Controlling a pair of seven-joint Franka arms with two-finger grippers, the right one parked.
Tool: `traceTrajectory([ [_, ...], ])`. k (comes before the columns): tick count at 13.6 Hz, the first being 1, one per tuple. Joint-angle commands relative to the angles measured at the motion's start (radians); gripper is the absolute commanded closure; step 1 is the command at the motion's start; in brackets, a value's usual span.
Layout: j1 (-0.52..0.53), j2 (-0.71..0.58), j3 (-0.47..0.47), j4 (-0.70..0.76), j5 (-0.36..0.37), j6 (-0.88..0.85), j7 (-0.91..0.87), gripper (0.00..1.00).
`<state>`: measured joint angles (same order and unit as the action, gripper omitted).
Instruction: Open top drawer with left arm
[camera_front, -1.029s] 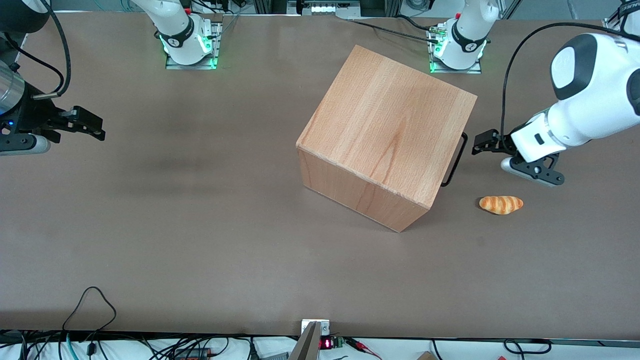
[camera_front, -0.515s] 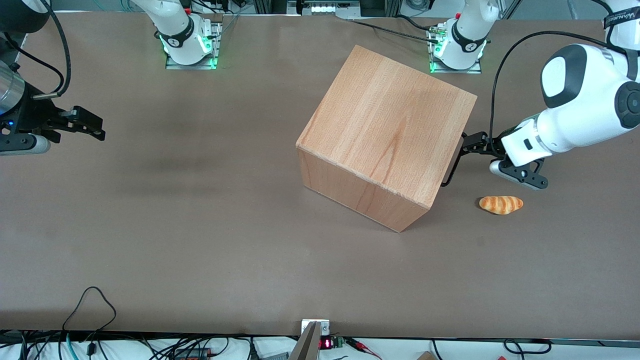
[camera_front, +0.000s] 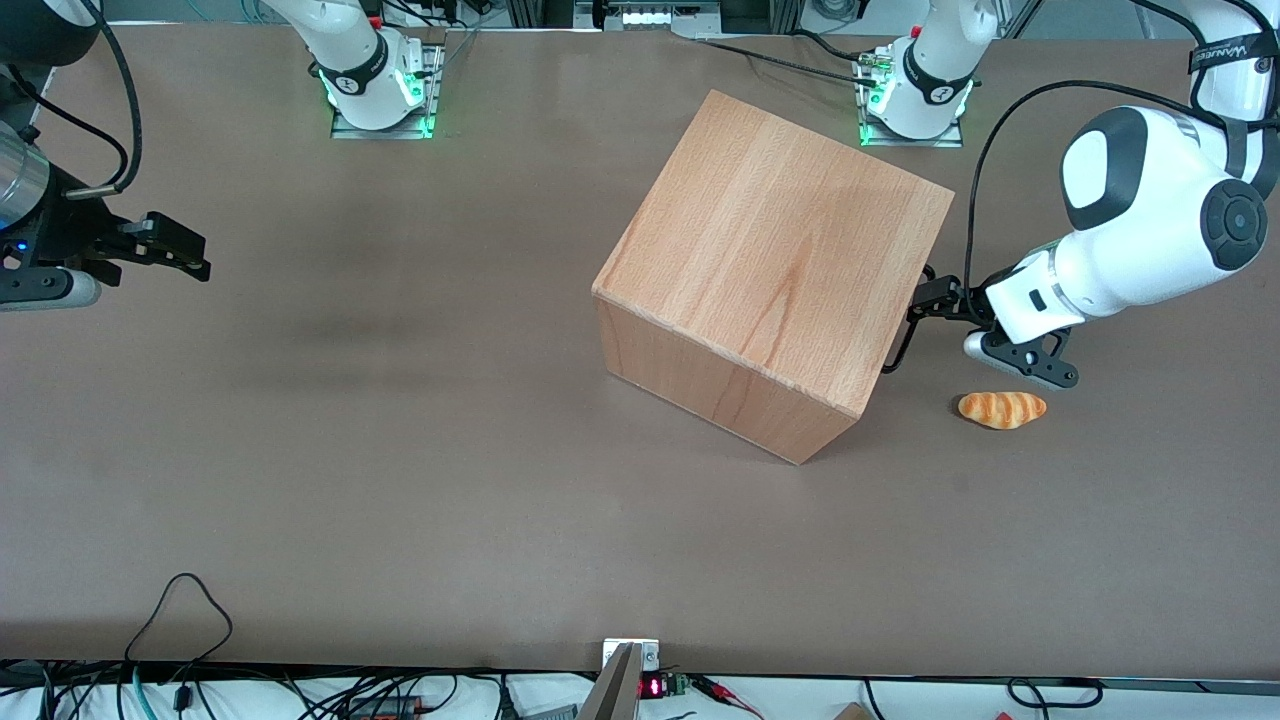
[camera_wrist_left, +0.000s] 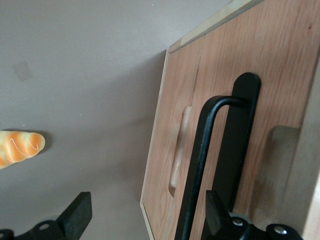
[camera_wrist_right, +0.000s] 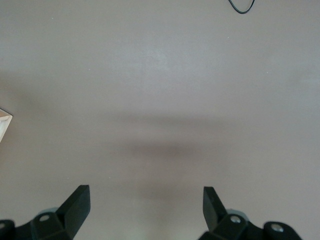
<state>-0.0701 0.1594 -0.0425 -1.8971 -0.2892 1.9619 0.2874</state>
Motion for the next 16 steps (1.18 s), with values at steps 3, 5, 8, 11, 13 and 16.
traceTrajectory([
  [3,-0.007,0.031,0.003,-0.014,-0.031,0.054,0.084,0.00],
  [5,-0.005,0.045,0.003,-0.014,-0.031,0.069,0.085,0.00],
  [8,-0.005,0.060,0.006,-0.008,-0.031,0.077,0.085,0.00],
  [11,-0.004,0.069,0.009,-0.008,-0.028,0.110,0.085,0.00],
  [13,-0.001,0.081,0.019,-0.008,-0.027,0.158,0.090,0.00],
  [16,0.004,0.106,0.058,-0.002,-0.024,0.201,0.090,0.00],
])
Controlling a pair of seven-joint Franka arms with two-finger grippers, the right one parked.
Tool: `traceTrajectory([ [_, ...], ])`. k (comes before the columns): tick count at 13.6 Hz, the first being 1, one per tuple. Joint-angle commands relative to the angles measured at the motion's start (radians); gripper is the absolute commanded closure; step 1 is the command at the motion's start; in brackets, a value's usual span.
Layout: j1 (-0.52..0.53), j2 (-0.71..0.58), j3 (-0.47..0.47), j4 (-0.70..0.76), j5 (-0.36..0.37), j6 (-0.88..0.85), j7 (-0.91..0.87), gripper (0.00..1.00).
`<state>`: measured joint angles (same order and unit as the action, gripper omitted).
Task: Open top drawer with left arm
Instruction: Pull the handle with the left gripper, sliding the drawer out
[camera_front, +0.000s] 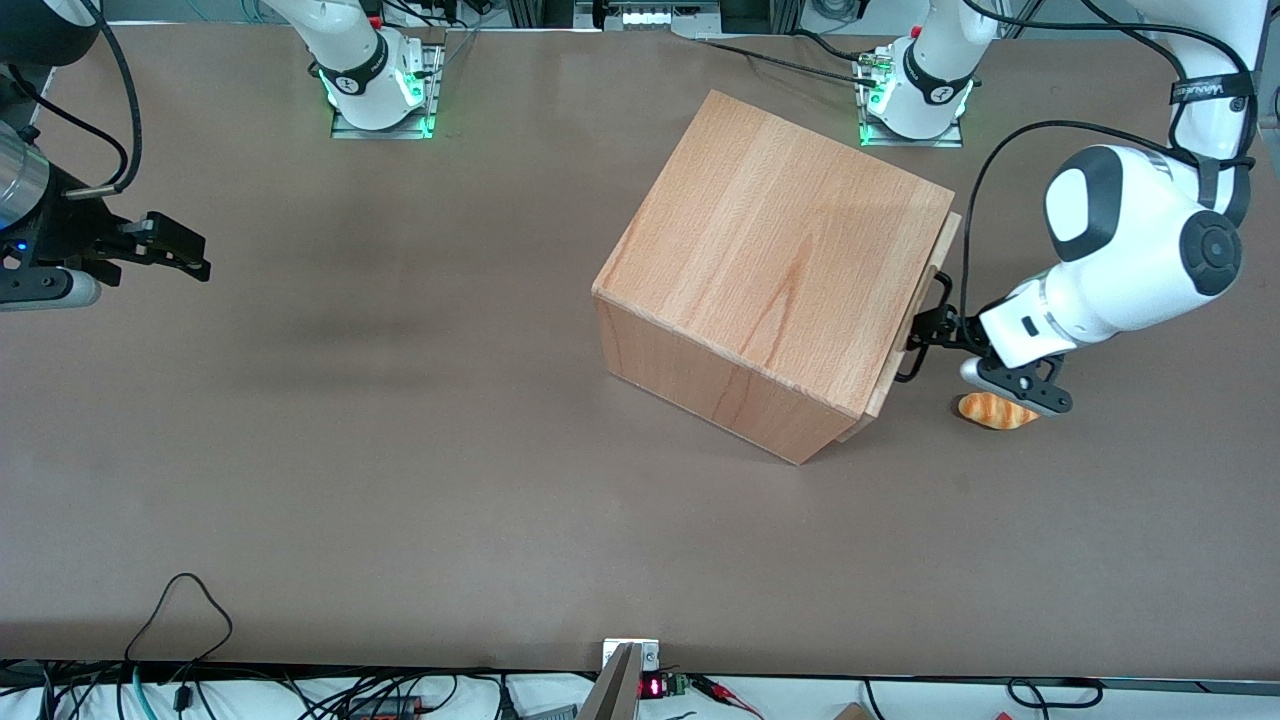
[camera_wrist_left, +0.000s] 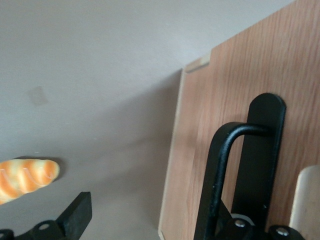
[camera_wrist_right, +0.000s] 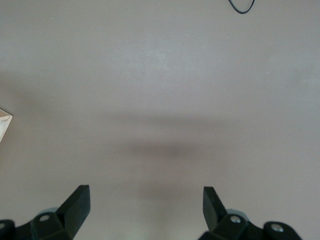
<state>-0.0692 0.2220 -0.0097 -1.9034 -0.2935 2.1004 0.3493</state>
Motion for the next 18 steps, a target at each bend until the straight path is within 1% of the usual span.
traceTrajectory([
  [1,0.006,0.045,0.028,0.006,-0.018,0.069,0.028,0.00],
  [3,0.011,0.045,0.069,0.007,-0.016,0.089,0.028,0.00],
  [7,0.038,0.050,0.123,0.009,-0.018,0.090,0.060,0.00],
  [9,0.043,0.060,0.152,0.036,-0.016,0.092,0.066,0.00],
  [12,0.045,0.085,0.211,0.058,-0.019,0.110,0.158,0.00],
  [14,0.046,0.086,0.229,0.060,-0.018,0.164,0.194,0.00],
  [16,0.046,0.085,0.257,0.063,-0.018,0.164,0.233,0.00],
  [18,0.046,0.085,0.270,0.099,-0.016,0.159,0.261,0.00],
])
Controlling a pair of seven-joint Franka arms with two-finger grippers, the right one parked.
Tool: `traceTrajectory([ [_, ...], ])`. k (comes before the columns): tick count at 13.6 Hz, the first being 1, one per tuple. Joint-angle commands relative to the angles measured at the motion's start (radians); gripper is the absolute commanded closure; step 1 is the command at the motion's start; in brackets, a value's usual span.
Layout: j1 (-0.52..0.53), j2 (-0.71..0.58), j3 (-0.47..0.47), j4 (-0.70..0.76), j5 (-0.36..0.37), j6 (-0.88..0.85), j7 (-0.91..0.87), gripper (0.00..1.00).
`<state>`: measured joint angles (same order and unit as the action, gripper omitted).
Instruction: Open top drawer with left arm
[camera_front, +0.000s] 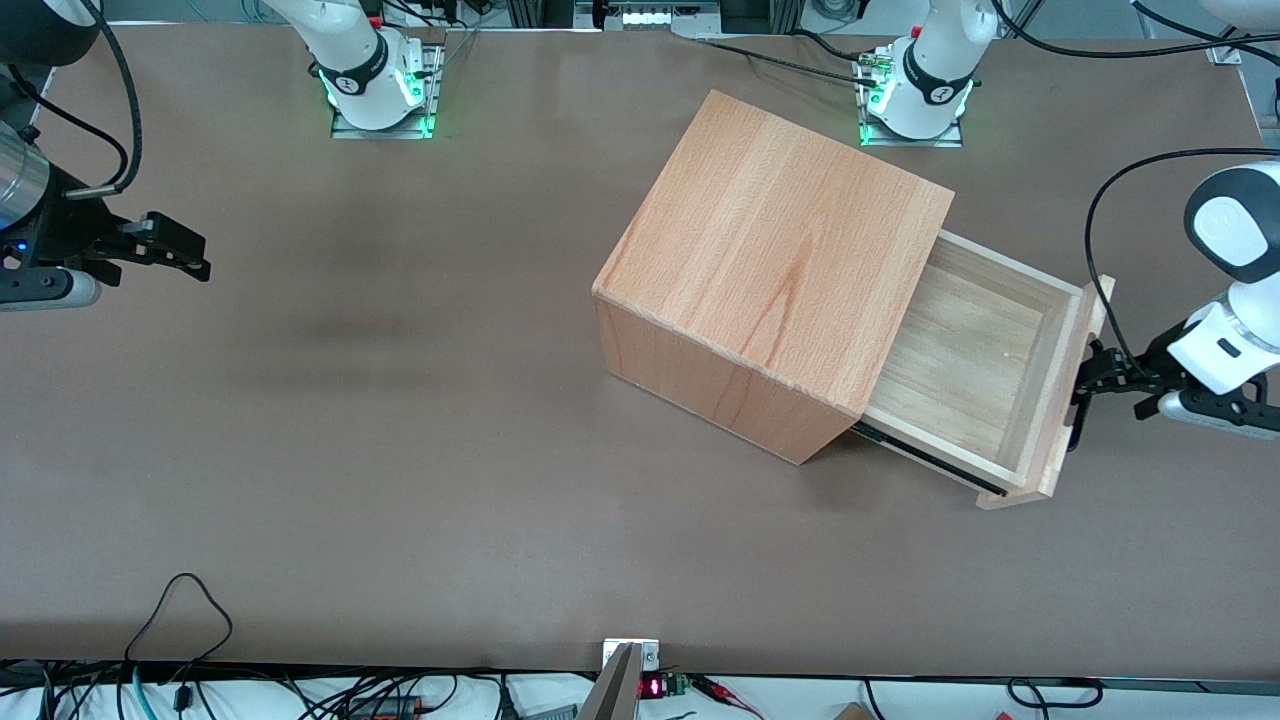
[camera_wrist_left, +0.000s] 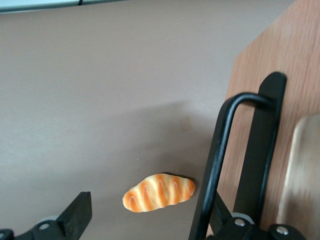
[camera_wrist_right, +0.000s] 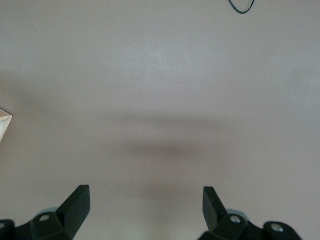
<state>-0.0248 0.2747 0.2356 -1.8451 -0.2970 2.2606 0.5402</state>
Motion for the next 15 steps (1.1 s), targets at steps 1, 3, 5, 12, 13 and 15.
traceTrajectory([
  [1,0.003,0.031,0.036,0.047,-0.011,-0.006,0.075,0.00],
  [3,0.003,0.024,0.045,0.058,-0.011,-0.015,0.076,0.00],
  [5,0.006,0.024,0.053,0.099,-0.011,-0.079,0.075,0.00],
  [12,0.005,-0.034,0.062,0.199,0.051,-0.248,0.029,0.00],
  [13,0.005,-0.046,0.062,0.213,0.079,-0.287,-0.009,0.00],
  [15,-0.003,-0.095,0.057,0.245,0.152,-0.376,-0.089,0.00],
])
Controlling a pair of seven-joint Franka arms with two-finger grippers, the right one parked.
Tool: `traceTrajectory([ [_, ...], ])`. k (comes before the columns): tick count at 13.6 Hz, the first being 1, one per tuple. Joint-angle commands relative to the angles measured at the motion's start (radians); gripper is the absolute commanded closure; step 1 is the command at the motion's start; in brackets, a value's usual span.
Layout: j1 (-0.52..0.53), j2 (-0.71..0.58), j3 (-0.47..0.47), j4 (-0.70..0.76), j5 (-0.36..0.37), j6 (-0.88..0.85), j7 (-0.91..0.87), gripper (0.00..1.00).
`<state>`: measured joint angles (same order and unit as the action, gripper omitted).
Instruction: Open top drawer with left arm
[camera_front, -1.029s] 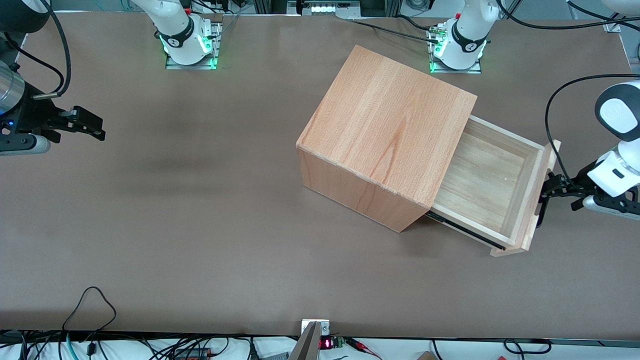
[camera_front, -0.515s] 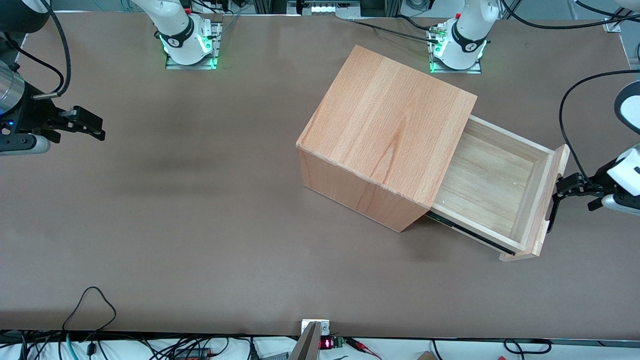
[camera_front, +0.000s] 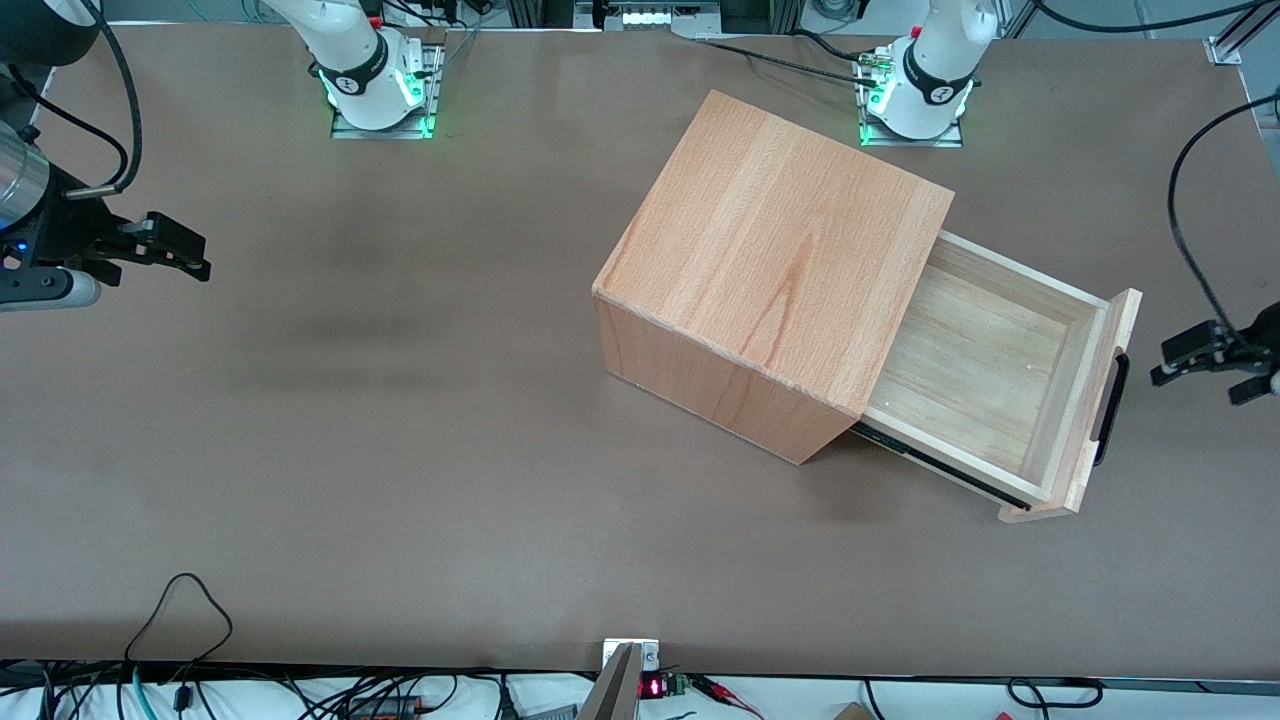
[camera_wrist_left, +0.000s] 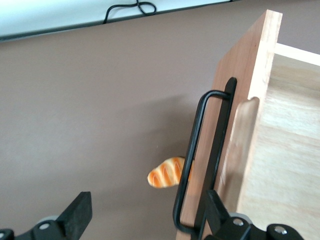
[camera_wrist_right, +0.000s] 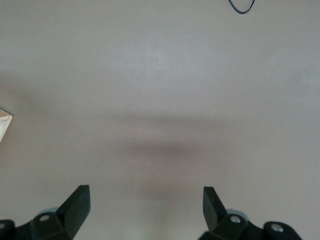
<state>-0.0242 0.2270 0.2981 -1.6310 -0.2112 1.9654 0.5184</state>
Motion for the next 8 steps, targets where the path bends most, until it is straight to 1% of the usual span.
traceTrajectory([
  [1,-0.008,-0.064,-0.010,0.043,0.091,-0.121,-0.099,0.00],
  [6,-0.039,-0.133,-0.020,0.128,0.173,-0.345,-0.280,0.00],
  [8,-0.046,-0.178,-0.040,0.129,0.187,-0.423,-0.377,0.00],
])
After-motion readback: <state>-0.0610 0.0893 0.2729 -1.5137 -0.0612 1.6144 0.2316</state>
